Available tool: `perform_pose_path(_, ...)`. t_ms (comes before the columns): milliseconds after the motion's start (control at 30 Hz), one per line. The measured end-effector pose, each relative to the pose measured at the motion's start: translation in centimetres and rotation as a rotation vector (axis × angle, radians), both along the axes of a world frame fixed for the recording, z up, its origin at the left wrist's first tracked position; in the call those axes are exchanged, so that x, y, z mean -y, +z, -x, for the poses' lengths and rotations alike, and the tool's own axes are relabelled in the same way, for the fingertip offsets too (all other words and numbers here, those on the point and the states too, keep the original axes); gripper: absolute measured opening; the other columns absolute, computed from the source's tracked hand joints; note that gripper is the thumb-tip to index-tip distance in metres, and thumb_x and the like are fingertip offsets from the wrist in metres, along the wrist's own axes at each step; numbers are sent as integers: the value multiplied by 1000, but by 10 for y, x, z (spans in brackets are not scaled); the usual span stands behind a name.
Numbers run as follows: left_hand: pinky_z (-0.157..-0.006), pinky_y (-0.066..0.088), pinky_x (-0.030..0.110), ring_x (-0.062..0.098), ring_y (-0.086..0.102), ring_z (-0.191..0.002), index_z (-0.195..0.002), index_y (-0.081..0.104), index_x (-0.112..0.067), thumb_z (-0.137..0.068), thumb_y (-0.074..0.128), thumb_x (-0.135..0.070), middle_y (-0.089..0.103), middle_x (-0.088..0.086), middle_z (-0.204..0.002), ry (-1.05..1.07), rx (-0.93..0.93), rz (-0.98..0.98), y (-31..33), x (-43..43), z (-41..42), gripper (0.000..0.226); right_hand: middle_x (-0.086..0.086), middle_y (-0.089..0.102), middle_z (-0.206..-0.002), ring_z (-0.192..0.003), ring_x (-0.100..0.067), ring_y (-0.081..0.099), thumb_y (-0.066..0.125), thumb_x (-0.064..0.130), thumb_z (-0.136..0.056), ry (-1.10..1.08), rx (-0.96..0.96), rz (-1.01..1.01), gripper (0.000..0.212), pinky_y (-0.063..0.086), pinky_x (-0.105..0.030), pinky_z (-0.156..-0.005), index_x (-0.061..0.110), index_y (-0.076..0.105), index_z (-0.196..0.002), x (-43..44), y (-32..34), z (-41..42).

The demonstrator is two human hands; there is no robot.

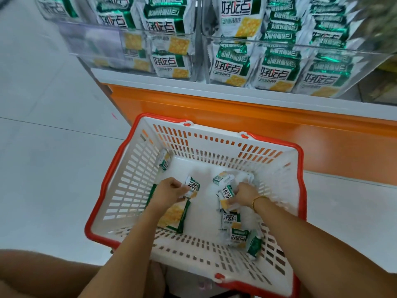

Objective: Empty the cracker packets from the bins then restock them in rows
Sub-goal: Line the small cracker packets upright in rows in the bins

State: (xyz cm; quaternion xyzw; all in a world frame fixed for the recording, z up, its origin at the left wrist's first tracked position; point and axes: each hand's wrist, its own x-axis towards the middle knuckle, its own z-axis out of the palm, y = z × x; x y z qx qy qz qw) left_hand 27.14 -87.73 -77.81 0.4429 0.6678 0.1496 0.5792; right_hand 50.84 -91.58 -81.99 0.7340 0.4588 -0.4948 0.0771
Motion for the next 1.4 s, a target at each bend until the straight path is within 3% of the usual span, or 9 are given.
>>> perform_pose_path(133,-55,56,24,19,68,-62,-89,57,0,-88,66,-11,65,17,-86,119,51,-23,24,0,4,14,1,47,-66,-53,-11,43,72,44,-82,246,-83,91,46,35,-21,-49,1,61,-93,-11,54,-2)
perform_pose_path(300,-64,56,27,26,67,-80,-93,60,-2,-88,67,-15,67,19,-94,255,189,-35,49,3,-1,15,11,56,-127,-120,-12,53,76,34,-79,178,-405,-137,58,36,-25,-104,13,58,-130,-29,136,-2)
perform_pose_path(500,-66,55,24,17,70,-86,-101,67,-5,-96,54,-12,74,7,-94,180,405,-172,104,9,-28,16,15,64,-109,-101,0,57,79,23,-77,64,-543,-438,31,44,-10,-84,21,69,-107,-33,190,18)
perform_pose_path(667,-68,55,22,11,69,-81,-102,65,-7,-98,48,-7,74,1,-88,176,465,-328,151,3,-31,18,12,55,-126,-122,-14,49,78,30,-77,18,-526,-642,28,39,-35,-104,31,65,-101,-31,232,24)
perform_pose_path(767,-74,55,28,23,66,-93,-101,63,-4,-98,48,-8,72,8,-95,210,582,-335,177,3,-35,16,7,65,-113,-97,-21,61,78,31,-77,-38,-573,-708,27,49,-37,-90,28,67,-101,-29,254,24)
perform_pose_path(933,-82,56,28,22,66,-106,-119,58,-8,-82,56,-46,69,9,-113,169,833,-296,217,7,-40,52,-17,62,-121,-92,-16,59,74,21,-82,-293,-758,-657,44,52,-26,-74,3,61,-120,-34,283,20)
perform_pose_path(1167,-88,55,29,23,67,-103,-115,60,-8,-72,69,-31,71,11,-108,48,757,-447,249,-2,-64,50,-7,67,-96,-87,-21,64,74,27,-81,-241,-604,-674,55,54,-33,-90,14,51,-128,-31,343,7)
perform_pose_path(1300,-91,53,35,22,66,-107,-125,55,-15,-72,82,-27,68,9,-115,-81,744,-485,269,-24,-83,61,-16,69,-101,-73,-11,67,76,28,-76,-182,-573,-602,67,58,-21,-70,12,45,-133,-39,373,-26)
perform_pose_path(1400,-99,48,40,19,60,-116,-118,58,-33,-62,82,-46,61,8,-126,-221,547,-615,288,-45,-93,64,-10,69,-112,-102,-25,67,81,33,-59,-205,-528,-636,95,56,-33,-86,1,41,-139,-53,385,-54)
